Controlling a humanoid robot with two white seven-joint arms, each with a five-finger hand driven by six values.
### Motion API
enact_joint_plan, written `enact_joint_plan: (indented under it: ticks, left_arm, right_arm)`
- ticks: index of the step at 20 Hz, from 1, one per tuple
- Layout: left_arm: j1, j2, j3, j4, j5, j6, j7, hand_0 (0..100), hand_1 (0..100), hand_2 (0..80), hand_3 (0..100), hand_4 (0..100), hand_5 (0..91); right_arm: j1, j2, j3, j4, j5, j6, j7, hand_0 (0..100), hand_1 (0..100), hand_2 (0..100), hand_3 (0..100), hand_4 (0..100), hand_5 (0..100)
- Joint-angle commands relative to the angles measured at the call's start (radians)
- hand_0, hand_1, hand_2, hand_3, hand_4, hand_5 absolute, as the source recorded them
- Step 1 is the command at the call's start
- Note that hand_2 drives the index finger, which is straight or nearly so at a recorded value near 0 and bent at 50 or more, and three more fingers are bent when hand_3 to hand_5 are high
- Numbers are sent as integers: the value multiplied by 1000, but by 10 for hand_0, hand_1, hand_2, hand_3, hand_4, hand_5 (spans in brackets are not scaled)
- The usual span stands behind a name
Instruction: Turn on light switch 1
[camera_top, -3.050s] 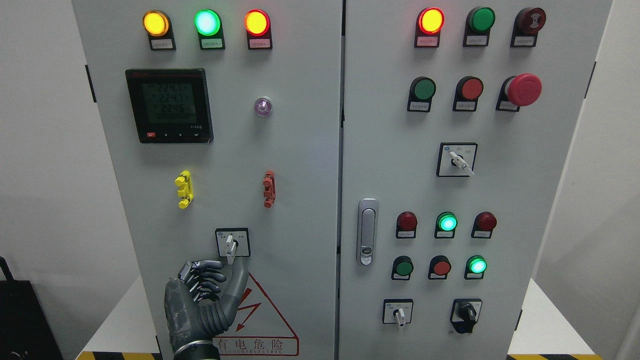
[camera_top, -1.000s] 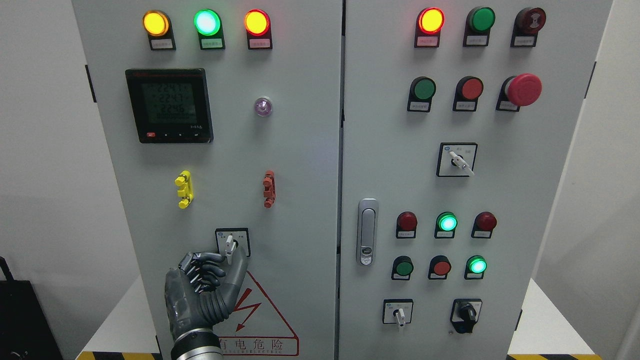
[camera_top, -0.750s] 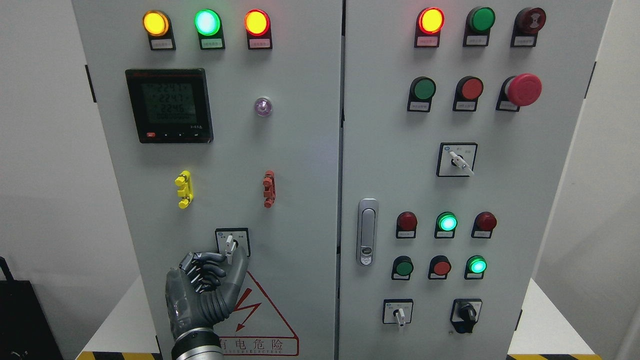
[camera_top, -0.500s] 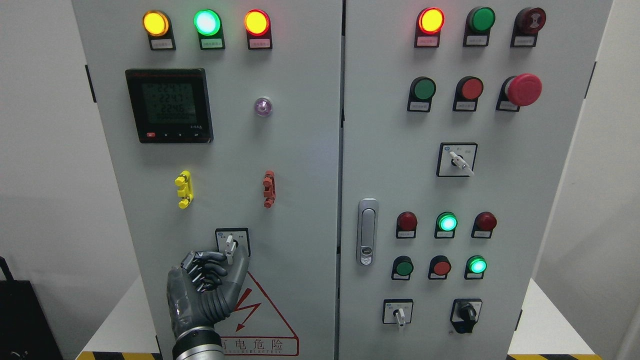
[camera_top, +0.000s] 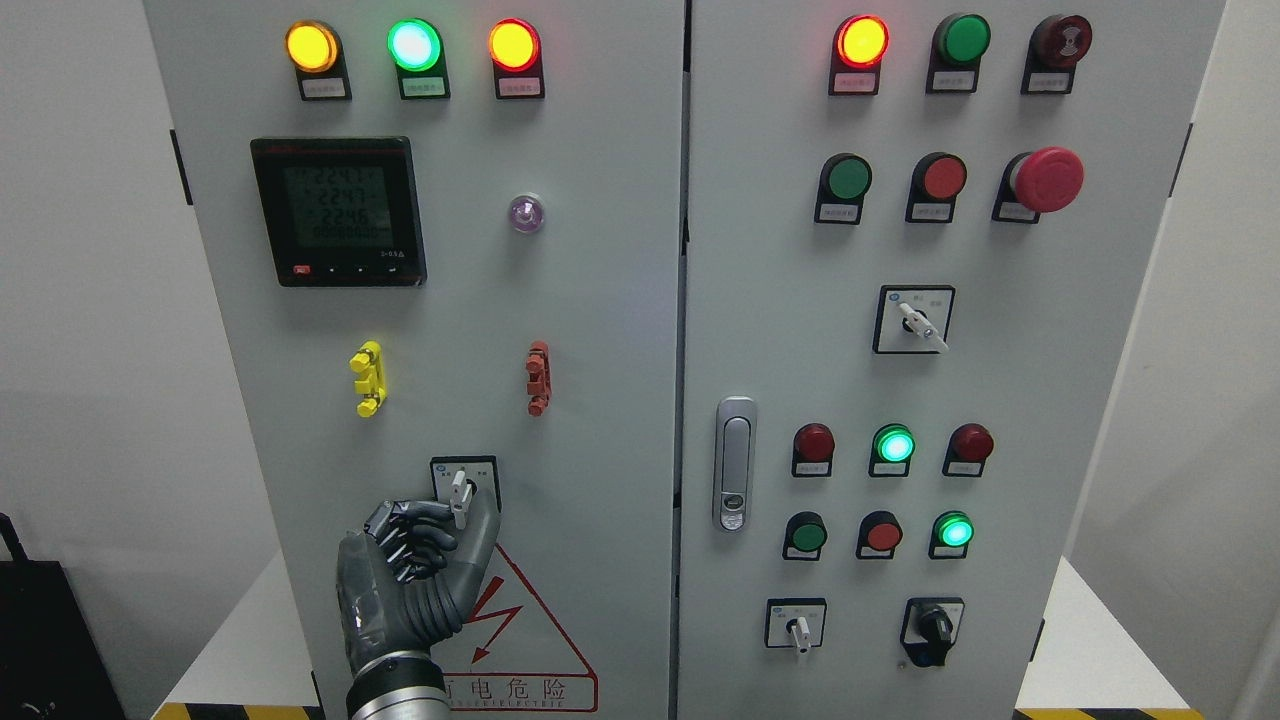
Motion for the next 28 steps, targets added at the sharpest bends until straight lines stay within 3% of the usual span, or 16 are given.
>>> enact_joint_plan:
  ticks: [1, 28]
  left_arm:
    - [-1, 0, 0, 0, 0, 0, 3, 133, 677, 583, 844, 873, 779]
    - [-10, -2, -7, 0, 2, 20, 2, 216, 633, 582, 853, 884, 782]
  right_arm:
    - [0, -1, 0, 0, 0, 0, 1, 0, 0, 0, 0, 0, 0]
    - [0, 0, 0, 0, 0, 0, 1, 0, 0, 0, 0, 0, 0]
